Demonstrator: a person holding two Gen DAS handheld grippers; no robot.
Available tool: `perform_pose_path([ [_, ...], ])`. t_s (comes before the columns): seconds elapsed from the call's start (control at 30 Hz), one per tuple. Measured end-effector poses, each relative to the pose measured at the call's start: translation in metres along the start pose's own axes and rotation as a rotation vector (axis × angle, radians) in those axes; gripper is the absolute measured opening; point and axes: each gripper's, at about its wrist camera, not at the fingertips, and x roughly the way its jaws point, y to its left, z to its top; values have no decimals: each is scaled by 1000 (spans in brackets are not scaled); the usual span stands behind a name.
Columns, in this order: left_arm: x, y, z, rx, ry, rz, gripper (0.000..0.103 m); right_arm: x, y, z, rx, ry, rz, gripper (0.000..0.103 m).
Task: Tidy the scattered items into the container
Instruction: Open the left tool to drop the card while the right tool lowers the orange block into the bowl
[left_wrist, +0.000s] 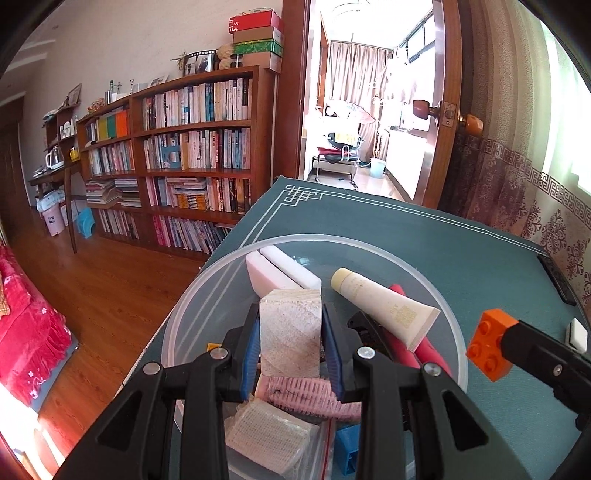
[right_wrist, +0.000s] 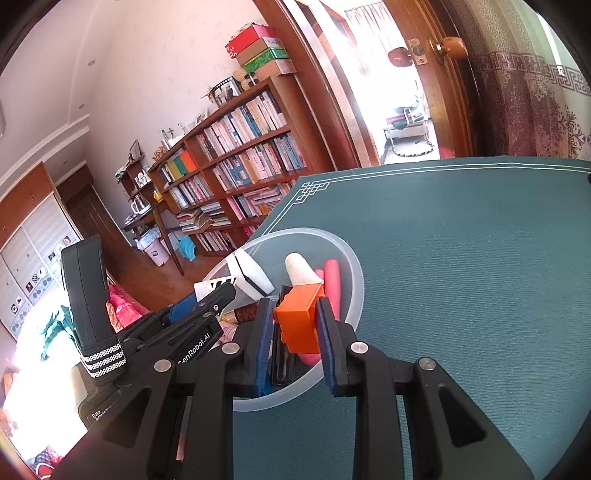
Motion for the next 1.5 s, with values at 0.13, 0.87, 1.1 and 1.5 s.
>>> perform_pose_path([
  [0.13,2,3,0,-9,10,-8,35,16,6,-5,-4,29,10,26],
  [0.87,-8,20,4,-94,-46,52,82,37,2,-11,-2,41,-13,27],
  [1.1,-10,16,4,-73,-52,64,83,37,9,-15,-48,53,-4,27],
  [1.5,-12,18,4,-77,-57,66,83,30,15,-16,-65,35,28,42],
])
